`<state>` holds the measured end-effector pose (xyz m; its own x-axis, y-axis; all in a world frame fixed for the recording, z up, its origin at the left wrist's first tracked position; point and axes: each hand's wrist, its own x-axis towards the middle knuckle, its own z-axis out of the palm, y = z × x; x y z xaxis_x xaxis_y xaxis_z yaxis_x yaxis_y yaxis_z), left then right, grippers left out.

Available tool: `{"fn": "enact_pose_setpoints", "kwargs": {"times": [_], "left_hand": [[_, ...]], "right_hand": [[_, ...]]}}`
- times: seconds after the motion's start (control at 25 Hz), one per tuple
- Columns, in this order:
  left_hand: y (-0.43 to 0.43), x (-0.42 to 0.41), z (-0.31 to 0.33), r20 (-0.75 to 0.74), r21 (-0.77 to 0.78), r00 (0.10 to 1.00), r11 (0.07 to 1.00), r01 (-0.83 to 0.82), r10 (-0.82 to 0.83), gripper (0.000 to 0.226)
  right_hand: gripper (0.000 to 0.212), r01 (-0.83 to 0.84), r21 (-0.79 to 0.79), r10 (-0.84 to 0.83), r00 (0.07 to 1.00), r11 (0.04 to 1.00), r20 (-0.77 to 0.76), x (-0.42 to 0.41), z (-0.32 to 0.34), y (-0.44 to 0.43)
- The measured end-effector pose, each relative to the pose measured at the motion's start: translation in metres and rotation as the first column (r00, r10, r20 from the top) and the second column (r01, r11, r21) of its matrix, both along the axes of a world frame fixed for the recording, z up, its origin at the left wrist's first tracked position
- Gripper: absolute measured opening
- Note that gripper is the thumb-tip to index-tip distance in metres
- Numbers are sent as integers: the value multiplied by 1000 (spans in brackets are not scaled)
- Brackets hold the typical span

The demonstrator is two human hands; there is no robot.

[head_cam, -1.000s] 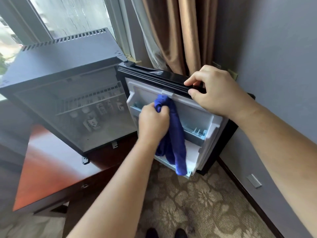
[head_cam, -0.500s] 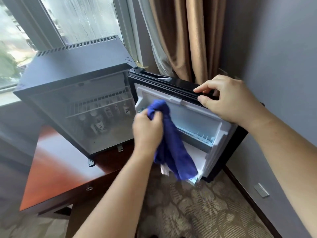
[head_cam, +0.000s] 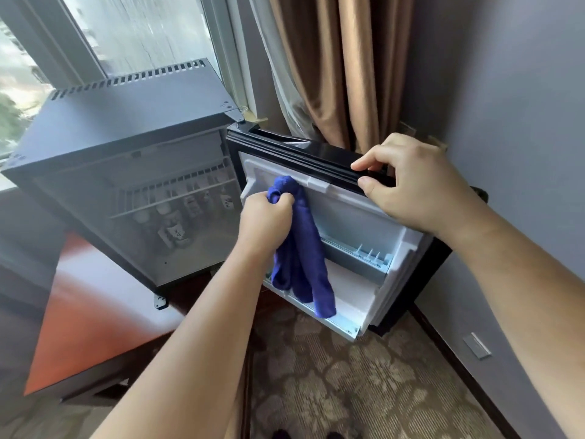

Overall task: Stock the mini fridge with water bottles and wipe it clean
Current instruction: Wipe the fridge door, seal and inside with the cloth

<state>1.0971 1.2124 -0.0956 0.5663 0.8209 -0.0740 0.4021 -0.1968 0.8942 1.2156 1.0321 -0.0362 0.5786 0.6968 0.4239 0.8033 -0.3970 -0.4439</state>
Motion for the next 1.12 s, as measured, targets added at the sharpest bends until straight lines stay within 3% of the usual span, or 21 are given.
{"fn": "enact_pose_setpoints", "kwargs": {"times": [0.16, 0.28, 0.4, 0.48, 0.6, 0.76, 0.84, 0.96, 1.12], "left_hand": [[-43, -2, 0, -43, 7, 979, 980, 198, -197, 32], [-78, 4, 3, -118, 24, 912, 916, 399, -394, 31], [-104, 9, 6, -239, 249, 839, 804, 540, -489, 28], [-110, 11, 8, -275, 344, 816, 741, 577, -508, 24], [-96, 4, 21, -309, 358, 791, 707, 611, -528, 26], [-48, -17, 46, -228, 530, 916, 748, 400, -329, 26], [-39, -18, 44, -261, 584, 942, 743, 327, -209, 22], [-52, -3, 23, -378, 553, 901, 728, 405, -213, 19], [-79, 10, 11, -386, 508, 865, 709, 489, -320, 27]], "right_hand": [[18, -5, -14, 5, 1000, 1000, -1, 3, 2, 1], [17, -6, -24, 6, 1000, 1000, -9, 6, 3, 1], [17, -4, -20, 3, 1000, 1000, -21, 9, 3, 1], [16, 1, -16, -1, 1000, 1000, -28, 10, 3, 1], [16, 0, 4, 0, 999, 1000, -37, 8, 2, 0], [16, -8, 13, 8, 999, 1000, -35, 9, 1, -2], [16, -4, 8, 4, 999, 1000, -36, 10, 1, -1], [16, -15, 11, 15, 1000, 1000, -24, 9, 0, 0], [17, -18, -9, 18, 1000, 1000, -14, 12, 0, 0]]}}
